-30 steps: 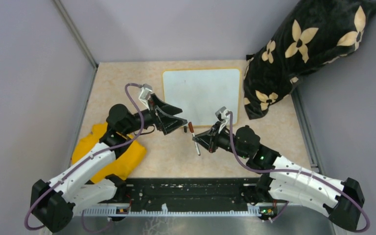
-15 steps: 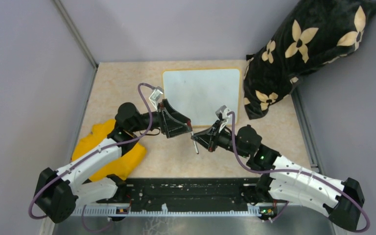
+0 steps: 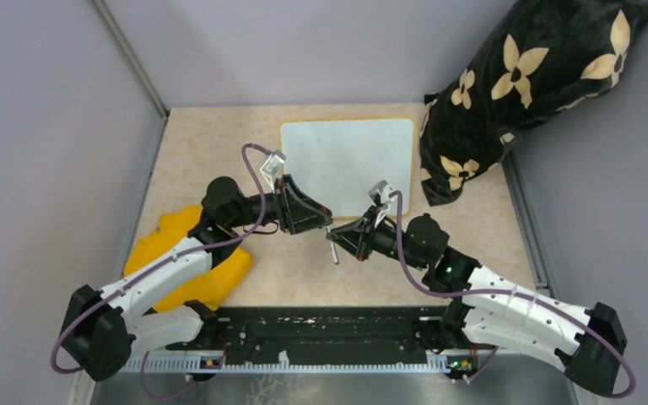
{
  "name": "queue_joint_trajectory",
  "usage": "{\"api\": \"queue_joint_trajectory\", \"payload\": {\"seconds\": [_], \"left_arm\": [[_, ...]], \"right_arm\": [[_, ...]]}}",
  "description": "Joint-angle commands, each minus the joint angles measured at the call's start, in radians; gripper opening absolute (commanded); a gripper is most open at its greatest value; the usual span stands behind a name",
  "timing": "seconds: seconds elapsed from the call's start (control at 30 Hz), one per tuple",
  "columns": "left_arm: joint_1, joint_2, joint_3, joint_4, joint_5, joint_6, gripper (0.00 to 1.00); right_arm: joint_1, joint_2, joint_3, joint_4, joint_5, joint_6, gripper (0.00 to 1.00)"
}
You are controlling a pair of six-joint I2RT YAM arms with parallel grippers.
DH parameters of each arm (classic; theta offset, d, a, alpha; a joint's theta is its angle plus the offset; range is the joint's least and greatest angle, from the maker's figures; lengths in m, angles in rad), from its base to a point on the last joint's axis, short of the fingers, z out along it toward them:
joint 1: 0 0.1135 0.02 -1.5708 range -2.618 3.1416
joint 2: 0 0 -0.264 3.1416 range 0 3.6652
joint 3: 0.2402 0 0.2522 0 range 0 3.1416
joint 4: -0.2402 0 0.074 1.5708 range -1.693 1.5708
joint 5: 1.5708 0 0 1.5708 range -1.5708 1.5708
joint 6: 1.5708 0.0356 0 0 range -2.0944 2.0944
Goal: Write a sentence on the whiteboard
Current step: Open the whiteboard marker at the center of the board.
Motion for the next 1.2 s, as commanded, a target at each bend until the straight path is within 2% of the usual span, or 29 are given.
{"api": "queue_joint_trajectory", "payload": {"seconds": [0.0, 0.2, 0.4, 0.43, 0.47, 0.53, 0.6, 0.7, 0.9, 1.0, 1.07, 1.17], "left_arm": [[-0.006, 0.002, -0.012, 0.044, 0.008, 0.006, 0.45], [-0.006, 0.006, -0.023, 0.045, 0.007, 0.010, 0.33], [-0.007, 0.002, -0.027, 0.039, 0.003, 0.019, 0.01], [-0.007, -0.002, -0.028, 0.037, 0.000, 0.018, 0.00], [-0.007, -0.006, -0.030, 0.037, -0.004, 0.016, 0.00], [-0.007, -0.017, -0.033, 0.038, -0.016, 0.011, 0.00], [-0.007, -0.033, -0.037, 0.038, -0.030, 0.005, 0.00], [-0.006, -0.053, -0.043, 0.043, -0.049, -0.005, 0.00], [-0.007, -0.078, -0.049, 0.058, -0.053, -0.031, 0.00], [-0.006, -0.087, -0.055, 0.066, -0.052, -0.043, 0.00], [-0.006, -0.093, -0.060, 0.073, -0.051, -0.049, 0.00], [-0.007, -0.104, -0.068, 0.100, -0.050, -0.064, 0.00]], "right_arm": [[0.008, 0.006, 0.059, 0.057, -0.013, -0.008, 0.00], [0.008, 0.015, 0.063, 0.062, -0.016, -0.006, 0.00], [0.008, 0.017, 0.058, 0.063, -0.030, 0.008, 0.00], [0.008, 0.017, 0.058, 0.063, -0.036, 0.014, 0.00], [0.008, 0.017, 0.058, 0.061, -0.039, 0.025, 0.03], [0.008, 0.017, 0.054, 0.065, -0.036, 0.052, 0.28], [0.007, 0.013, 0.041, 0.089, -0.034, 0.084, 0.46], [0.007, 0.009, 0.022, 0.137, -0.039, 0.129, 0.56], [0.007, 0.070, 0.044, 0.177, -0.079, 0.170, 0.58], [0.008, 0.095, 0.050, 0.188, -0.098, 0.185, 0.55], [0.008, 0.105, 0.051, 0.196, -0.105, 0.192, 0.47], [0.007, 0.109, 0.047, 0.200, -0.123, 0.193, 0.22]]}}
